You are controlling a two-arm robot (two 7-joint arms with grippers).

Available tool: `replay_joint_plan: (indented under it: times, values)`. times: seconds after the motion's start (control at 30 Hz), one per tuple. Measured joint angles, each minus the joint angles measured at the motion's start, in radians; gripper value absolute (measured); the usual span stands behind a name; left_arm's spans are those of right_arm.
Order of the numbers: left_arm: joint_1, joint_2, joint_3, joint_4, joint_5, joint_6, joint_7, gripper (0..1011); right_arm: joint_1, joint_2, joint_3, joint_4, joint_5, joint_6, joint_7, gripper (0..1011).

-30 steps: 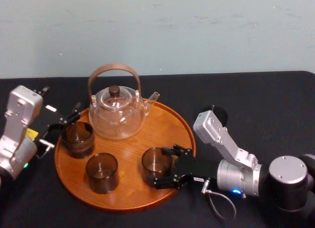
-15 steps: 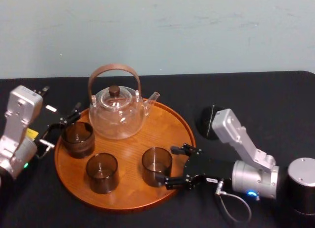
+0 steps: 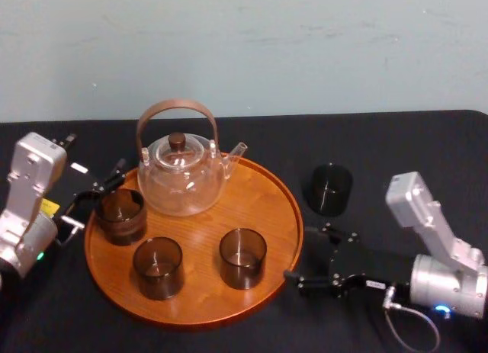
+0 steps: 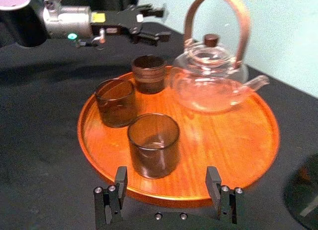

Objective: Pick up the glass from the table and place it on the tray.

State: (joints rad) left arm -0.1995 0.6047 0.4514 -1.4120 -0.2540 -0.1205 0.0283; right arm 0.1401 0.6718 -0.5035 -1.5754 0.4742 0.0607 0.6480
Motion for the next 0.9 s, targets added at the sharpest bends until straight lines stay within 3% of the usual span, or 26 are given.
replay_joint_plan:
  times: [0.17,0.43,0.77,0.9]
  values:
    - [0.0,0.0,0.0,0.0,0.0,0.0,0.0,1001,-0.037,0.023,0.045,-0.019,0.026,-0.021,-0.029,1002]
    - [0.0,0.0,0.0,0.0,0.0,0.0,0.0,1002,-0.074,0.023,0.108,-0.033,0.044,-0.021,-0.101,1002]
    - [0.0,0.0,0.0,0.0,0.0,0.0,0.0,1001,-0.082,-0.025,0.172,-0.03,0.038,0.08,-0.24,1002]
    - [0.0,0.0,0.0,0.0,0.0,0.0,0.0,1001,-0.074,-0.04,0.182,-0.025,0.035,0.114,-0.262,1002]
